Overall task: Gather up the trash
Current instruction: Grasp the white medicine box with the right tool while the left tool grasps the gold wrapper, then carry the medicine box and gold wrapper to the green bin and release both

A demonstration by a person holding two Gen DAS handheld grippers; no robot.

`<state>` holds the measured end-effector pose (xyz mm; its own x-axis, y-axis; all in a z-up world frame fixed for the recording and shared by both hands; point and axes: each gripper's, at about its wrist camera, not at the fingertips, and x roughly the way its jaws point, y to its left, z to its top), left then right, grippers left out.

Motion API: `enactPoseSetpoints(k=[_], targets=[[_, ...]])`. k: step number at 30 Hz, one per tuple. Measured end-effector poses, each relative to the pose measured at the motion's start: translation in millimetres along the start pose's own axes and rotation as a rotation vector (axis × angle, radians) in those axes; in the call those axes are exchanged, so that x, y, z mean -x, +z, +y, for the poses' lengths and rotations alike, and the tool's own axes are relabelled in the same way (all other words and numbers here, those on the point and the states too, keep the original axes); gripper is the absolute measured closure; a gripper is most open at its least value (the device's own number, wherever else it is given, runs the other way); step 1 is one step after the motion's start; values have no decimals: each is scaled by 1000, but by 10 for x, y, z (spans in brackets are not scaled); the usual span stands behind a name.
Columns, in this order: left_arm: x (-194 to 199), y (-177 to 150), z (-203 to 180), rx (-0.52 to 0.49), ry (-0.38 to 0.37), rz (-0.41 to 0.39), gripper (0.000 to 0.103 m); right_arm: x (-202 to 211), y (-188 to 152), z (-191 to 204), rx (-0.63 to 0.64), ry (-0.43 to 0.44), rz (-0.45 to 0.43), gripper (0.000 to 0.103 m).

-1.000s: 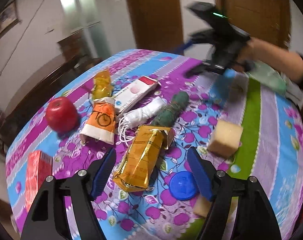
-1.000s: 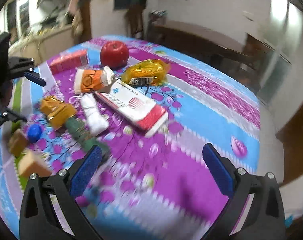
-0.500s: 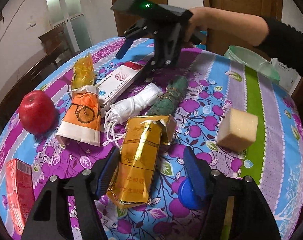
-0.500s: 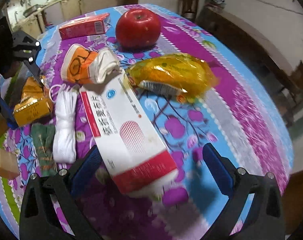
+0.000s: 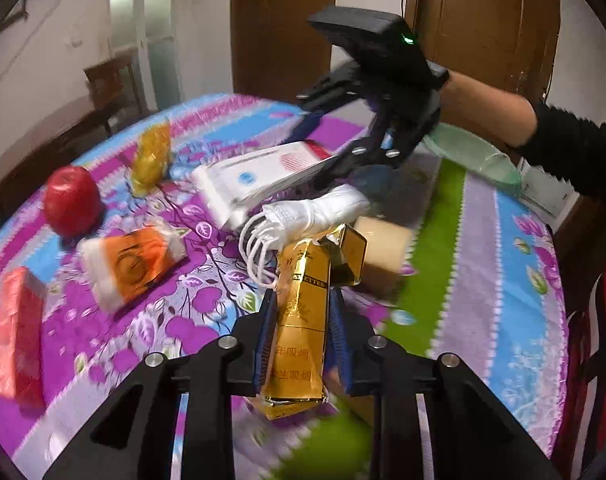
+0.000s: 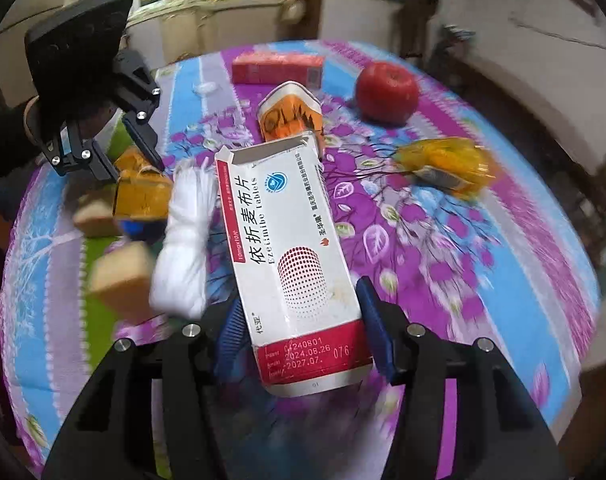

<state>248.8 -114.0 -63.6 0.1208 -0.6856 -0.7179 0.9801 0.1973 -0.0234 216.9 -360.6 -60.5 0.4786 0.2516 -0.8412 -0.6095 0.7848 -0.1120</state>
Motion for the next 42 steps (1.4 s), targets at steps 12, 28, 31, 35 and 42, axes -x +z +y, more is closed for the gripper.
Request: enactPoseSetpoints(k=[12, 28, 31, 35, 42], targets=[[1087, -109, -613, 37, 150, -188, 75, 1430, -653, 979, -366, -276, -264, 50], [693, 124, -1371, 311, 463, -173, 75, 1214, -1369, 1867, -788, -344, -409, 51], [505, 223, -1493, 338, 524, -161, 75, 1235, -1430, 1893, -828, -350, -439, 51], [359, 385, -1608, 359, 603, -173, 75, 1346, -1421, 1930, -815, -433, -453, 51], [226, 662, -1750, 349, 619, -191, 75, 1767, -1548, 1935, -824, -583, -506, 51]])
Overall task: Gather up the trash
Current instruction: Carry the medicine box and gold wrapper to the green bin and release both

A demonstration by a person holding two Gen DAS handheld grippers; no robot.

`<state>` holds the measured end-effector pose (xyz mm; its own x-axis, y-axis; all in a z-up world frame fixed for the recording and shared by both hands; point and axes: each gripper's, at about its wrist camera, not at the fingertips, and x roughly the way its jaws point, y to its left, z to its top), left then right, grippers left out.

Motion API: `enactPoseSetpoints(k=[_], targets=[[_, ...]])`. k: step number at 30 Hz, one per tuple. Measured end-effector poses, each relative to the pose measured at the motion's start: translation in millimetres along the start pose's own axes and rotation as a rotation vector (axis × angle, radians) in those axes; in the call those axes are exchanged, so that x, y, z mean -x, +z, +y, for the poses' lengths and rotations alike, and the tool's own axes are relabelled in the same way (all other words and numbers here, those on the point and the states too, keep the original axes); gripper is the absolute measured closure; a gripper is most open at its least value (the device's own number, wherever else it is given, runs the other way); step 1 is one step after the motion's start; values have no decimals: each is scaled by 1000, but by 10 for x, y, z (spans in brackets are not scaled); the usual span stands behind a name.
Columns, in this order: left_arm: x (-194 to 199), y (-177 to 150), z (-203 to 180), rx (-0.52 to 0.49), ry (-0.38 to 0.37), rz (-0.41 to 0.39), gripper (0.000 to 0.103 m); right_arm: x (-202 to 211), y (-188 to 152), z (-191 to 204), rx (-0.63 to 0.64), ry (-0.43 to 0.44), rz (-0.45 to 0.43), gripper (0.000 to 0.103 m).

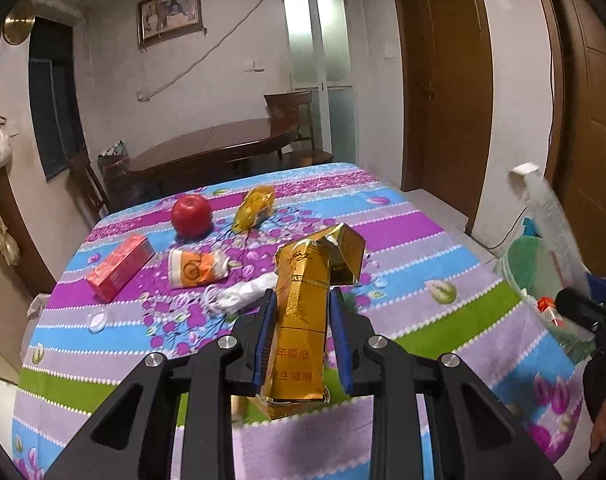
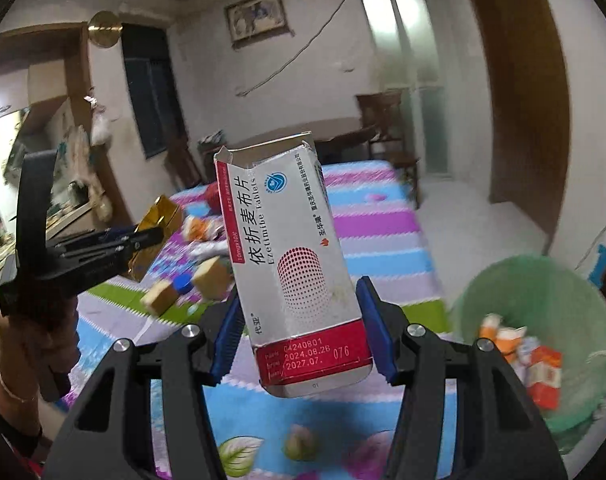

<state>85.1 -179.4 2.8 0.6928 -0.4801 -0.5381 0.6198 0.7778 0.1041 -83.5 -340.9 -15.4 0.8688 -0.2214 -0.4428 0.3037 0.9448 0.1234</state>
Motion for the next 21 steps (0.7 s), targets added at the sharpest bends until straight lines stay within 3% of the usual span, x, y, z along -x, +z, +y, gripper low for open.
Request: enactPoseSetpoints(k=[11, 21], targets=[[-9, 407, -662, -94, -51, -54, 75, 482, 155, -560, -54, -143, -72, 50], [-58, 718, -1623, -220, -142, -89, 75, 847, 169, -1148, -92, -315, -65, 50]])
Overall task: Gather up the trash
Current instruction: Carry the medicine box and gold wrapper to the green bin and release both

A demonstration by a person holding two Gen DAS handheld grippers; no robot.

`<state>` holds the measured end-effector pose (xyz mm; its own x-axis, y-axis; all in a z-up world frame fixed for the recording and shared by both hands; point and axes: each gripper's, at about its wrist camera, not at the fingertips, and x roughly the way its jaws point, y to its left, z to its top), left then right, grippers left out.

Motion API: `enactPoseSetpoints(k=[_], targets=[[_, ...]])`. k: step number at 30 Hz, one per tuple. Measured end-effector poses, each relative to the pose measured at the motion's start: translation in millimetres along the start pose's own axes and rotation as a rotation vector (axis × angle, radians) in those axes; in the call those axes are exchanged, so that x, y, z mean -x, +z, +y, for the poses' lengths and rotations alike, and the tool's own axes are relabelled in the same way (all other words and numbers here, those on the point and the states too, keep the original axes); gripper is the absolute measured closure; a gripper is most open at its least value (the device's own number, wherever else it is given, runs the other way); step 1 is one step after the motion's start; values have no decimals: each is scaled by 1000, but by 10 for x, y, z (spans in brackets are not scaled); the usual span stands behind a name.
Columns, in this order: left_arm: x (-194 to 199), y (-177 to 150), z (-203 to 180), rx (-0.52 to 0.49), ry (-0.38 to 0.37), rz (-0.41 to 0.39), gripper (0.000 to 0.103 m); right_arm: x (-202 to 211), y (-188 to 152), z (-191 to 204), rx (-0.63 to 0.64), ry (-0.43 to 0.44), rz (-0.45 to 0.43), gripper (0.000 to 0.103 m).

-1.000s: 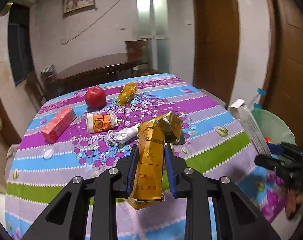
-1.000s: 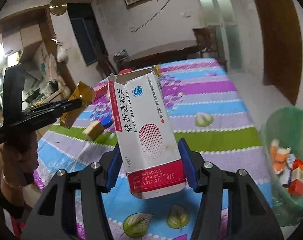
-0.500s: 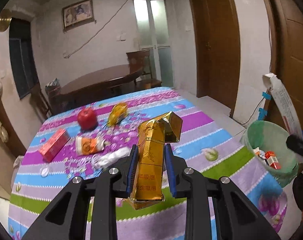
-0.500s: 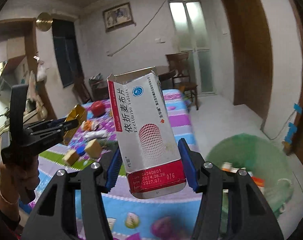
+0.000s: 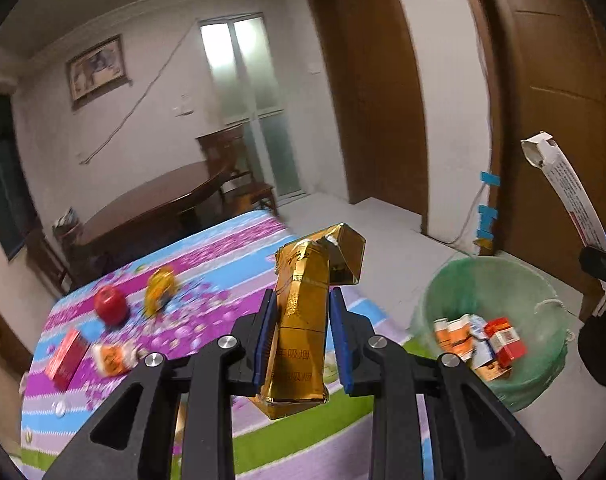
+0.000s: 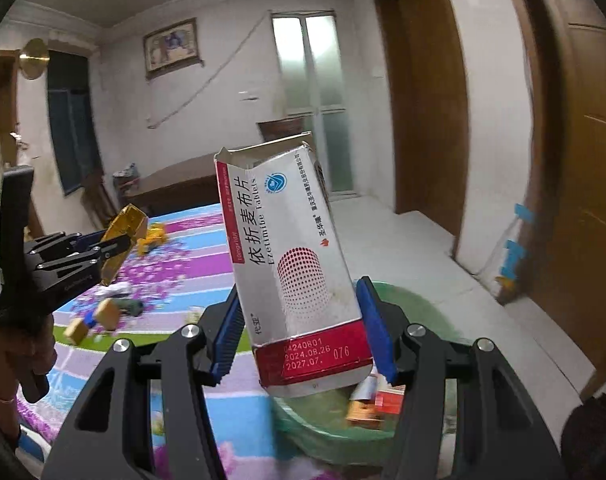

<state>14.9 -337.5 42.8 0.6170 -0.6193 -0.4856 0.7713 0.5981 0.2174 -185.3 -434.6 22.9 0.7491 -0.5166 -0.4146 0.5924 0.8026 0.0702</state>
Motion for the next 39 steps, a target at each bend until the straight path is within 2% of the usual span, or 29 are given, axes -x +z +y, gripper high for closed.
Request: enactPoseSetpoints(k=[9, 19, 29, 39], targets=[[-343, 258, -726, -80, -81, 7, 75, -18, 15, -476, -31, -117, 57, 50], [-790, 383, -1332, -147, -149, 47, 75, -256, 13, -800, -119, -179, 163, 50], [-1245, 313, -1756, -202, -263, 148, 75, -443, -108, -1191, -333, -78, 268, 49], [-1456, 158, -1715, -181, -315, 211, 75, -602, -192, -1275, -450, 28, 305, 49]])
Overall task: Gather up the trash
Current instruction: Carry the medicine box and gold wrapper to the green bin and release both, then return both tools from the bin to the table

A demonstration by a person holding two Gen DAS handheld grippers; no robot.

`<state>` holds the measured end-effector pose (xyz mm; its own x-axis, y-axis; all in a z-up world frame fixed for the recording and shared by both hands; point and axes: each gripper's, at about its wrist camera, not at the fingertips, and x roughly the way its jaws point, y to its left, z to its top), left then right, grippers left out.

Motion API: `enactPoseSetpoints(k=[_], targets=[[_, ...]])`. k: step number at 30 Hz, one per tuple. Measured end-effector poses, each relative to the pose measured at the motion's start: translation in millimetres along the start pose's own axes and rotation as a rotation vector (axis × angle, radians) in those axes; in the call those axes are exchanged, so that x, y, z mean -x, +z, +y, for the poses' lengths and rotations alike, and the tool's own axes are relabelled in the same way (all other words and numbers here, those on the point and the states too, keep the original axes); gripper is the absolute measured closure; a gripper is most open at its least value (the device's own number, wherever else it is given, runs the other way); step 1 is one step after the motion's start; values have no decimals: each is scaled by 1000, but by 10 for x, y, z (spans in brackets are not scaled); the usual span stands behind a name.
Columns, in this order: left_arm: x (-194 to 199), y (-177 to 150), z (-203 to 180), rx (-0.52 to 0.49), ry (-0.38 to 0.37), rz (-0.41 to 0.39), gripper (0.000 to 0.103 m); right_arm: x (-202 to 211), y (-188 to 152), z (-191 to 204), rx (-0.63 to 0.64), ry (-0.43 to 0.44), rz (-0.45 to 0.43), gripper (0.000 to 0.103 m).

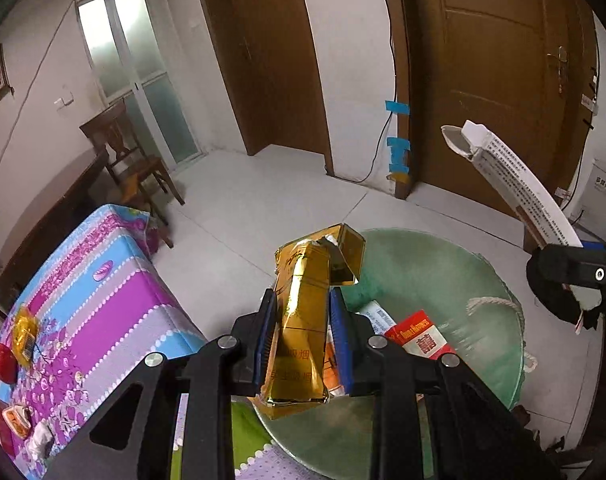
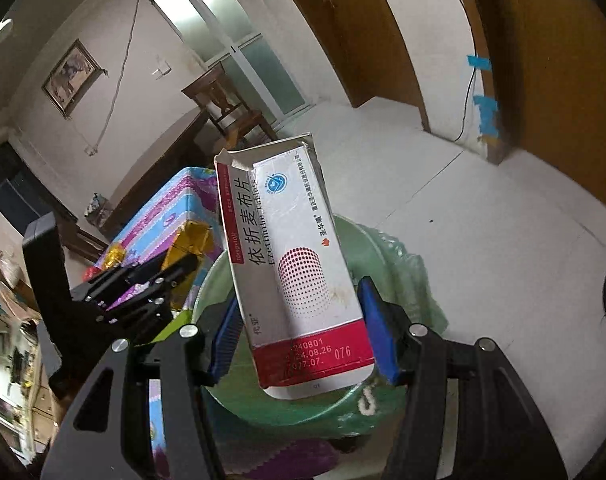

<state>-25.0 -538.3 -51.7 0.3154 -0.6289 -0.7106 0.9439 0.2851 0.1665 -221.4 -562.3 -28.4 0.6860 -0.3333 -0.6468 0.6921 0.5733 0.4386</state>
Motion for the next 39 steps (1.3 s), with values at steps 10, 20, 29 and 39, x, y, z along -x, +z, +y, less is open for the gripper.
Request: enactPoseSetpoints(k=[10, 20, 29, 39], targets=[[-201, 84, 230, 68, -188, 70, 66, -67, 66, 106, -19, 37, 19, 44], [-245, -36, 481, 114, -163, 51, 33, -147, 12, 61, -44, 44, 42, 35], [-95, -244, 471, 109, -77, 29, 33, -141, -16, 269, 32, 7, -3, 35], [263, -623, 1018, 255, 51, -38, 25, 77, -193, 799, 183, -32, -299, 25]])
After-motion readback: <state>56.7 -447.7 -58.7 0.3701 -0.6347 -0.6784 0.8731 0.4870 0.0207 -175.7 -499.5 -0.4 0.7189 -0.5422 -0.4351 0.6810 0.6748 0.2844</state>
